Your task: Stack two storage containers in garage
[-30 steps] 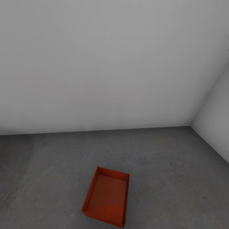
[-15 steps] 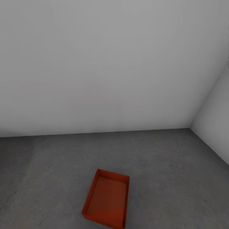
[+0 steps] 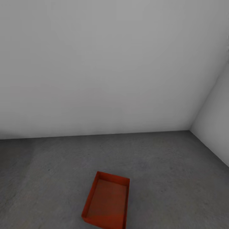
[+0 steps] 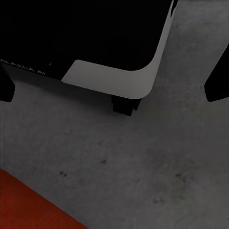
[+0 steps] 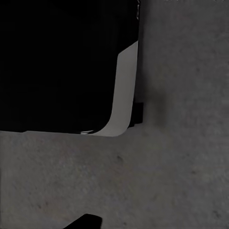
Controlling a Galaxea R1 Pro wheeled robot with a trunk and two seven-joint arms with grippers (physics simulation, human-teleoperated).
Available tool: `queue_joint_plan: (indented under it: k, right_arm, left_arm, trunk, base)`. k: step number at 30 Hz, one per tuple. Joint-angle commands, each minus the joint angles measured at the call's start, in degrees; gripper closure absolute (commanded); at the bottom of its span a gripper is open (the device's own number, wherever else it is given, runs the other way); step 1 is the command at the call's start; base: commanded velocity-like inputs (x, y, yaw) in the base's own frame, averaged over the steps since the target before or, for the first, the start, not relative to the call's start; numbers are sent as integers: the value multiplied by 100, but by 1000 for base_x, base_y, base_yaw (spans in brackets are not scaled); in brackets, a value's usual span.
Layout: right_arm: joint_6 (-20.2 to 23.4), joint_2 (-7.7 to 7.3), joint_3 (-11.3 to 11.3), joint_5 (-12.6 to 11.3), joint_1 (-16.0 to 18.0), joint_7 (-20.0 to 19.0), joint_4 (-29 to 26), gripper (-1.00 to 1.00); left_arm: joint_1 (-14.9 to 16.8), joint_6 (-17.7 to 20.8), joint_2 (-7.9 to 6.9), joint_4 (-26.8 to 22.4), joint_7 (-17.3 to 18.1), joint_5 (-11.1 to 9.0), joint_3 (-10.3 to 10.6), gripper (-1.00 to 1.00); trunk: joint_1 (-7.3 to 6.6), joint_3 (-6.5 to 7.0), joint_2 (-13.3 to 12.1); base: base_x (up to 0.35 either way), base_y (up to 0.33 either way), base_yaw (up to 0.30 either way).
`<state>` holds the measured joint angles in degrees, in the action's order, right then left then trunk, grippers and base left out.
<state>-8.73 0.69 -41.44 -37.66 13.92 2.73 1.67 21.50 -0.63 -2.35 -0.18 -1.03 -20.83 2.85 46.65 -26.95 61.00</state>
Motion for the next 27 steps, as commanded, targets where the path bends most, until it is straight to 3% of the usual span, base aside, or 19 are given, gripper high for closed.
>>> queue_joint_plan:
  k: [1,27]
  right_arm:
    - [-30,2,-48,-32,5,-3,18,-100]
    - [-58,33,-52,-65,6,1,18,-100]
  left_arm:
    - [2,-7,-2,0,-11,-32,31,-100]
    - [3,-7,2,0,-16,-34,31,-100]
  trunk:
    - [0,4,3]
    - [0,183,3]
  base:
    - [0,0,0]
    - [0,0,0]
